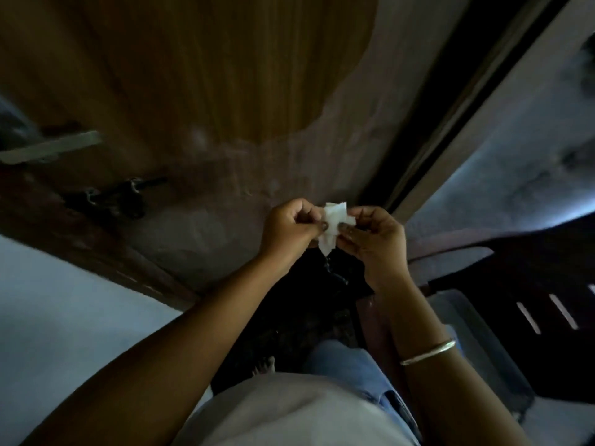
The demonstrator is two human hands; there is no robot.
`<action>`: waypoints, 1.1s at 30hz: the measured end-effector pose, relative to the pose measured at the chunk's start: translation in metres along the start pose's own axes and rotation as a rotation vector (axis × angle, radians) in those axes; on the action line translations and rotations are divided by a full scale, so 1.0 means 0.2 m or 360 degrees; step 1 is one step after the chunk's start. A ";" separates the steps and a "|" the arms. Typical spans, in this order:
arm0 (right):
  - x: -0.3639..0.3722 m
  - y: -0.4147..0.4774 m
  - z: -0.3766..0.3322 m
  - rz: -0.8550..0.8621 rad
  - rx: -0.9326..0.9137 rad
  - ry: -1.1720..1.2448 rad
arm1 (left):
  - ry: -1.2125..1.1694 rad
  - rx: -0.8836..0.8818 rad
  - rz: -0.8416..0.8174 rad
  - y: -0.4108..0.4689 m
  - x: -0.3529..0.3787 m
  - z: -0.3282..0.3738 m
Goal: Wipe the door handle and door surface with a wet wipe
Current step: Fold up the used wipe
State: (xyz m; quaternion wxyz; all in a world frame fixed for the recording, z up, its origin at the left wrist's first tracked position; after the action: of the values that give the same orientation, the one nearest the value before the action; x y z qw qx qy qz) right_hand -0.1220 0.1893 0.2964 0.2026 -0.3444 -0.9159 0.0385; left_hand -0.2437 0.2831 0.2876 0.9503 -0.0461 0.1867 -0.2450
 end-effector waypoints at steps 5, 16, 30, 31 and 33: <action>-0.37 0.04 0.20 0.0388 0.0123 -0.0222 | 0.0158 -0.0303 -0.0332 0.08 0.42 -0.25; -0.79 0.56 0.52 0.0500 0.0472 -0.0645 | 0.0432 -0.0586 -0.0689 0.52 1.04 -0.49; -1.12 1.15 0.68 0.0793 0.0689 -0.0370 | 0.0304 -0.0810 -0.0620 1.07 1.46 -0.72; -1.15 1.16 0.69 0.0813 0.0706 -0.0357 | 0.0326 -0.0829 -0.0618 1.08 1.45 -0.74; -1.18 1.16 0.72 0.0831 0.0747 -0.0315 | 0.0324 -0.0849 -0.0637 1.08 1.45 -0.78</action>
State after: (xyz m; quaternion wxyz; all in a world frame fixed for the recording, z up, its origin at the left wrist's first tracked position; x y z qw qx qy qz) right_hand 0.1240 0.2233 0.0338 0.1696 -0.5054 -0.7785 0.3312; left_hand 0.0284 0.3328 0.0088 0.8142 -0.3040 0.3253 -0.3725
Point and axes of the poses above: each hand's wrist, its own y-axis towards the middle knuckle, its own x-axis out of the palm, z = x × y, the point moved 6 cm from there along y, towards the middle knuckle, and after that the axes turned 15 degrees about y, right-handed, at the moved point
